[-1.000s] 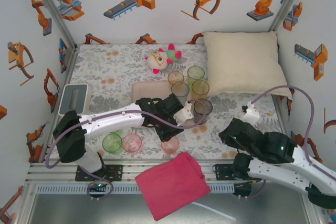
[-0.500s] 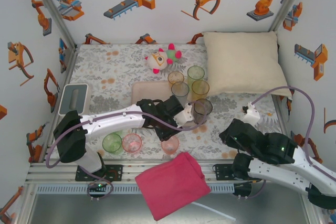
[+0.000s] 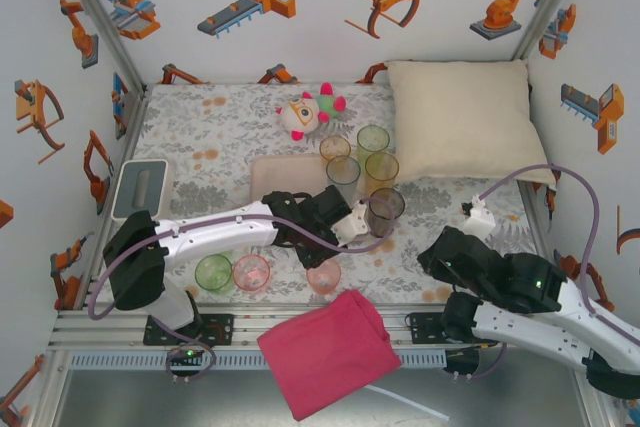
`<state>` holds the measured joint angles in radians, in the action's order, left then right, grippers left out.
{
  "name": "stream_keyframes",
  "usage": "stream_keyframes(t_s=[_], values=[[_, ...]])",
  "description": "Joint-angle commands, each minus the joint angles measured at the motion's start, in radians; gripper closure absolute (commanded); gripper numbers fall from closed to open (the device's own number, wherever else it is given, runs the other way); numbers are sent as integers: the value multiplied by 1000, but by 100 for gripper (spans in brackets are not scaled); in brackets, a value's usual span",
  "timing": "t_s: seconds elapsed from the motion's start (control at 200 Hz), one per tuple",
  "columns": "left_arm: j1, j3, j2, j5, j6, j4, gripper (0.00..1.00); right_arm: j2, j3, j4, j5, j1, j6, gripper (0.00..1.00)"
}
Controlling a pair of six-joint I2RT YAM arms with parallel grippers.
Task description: Place the glasses into the tray
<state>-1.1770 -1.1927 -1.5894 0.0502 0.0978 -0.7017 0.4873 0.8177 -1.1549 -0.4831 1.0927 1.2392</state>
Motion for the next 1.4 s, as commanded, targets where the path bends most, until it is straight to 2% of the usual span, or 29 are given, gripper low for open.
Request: stream_keyframes(t_s=[0.0,0.26,0.426,0.651,0.806,1.397], values=[[-5,8,-8,-11,9,-1,70,-12,-15,-3,-17,4,20,78],[-6,12,-4,-21,13,-1,78,-21,-20,-4,-19,4,37,79],[-6,8,-3,-28,11,-3,88,-28,-22,-6,-19,4,39,79],[-6,6,7,-39,13,-7,91,-35,-28,-5,-18,4,42,79],[-6,-2,13,-44,19,-17,97,-35,-31,-5,-20,3,42,79],[25,-62,94,-72,34,-109,95,-53,-25,-22,-28,3,45,79]])
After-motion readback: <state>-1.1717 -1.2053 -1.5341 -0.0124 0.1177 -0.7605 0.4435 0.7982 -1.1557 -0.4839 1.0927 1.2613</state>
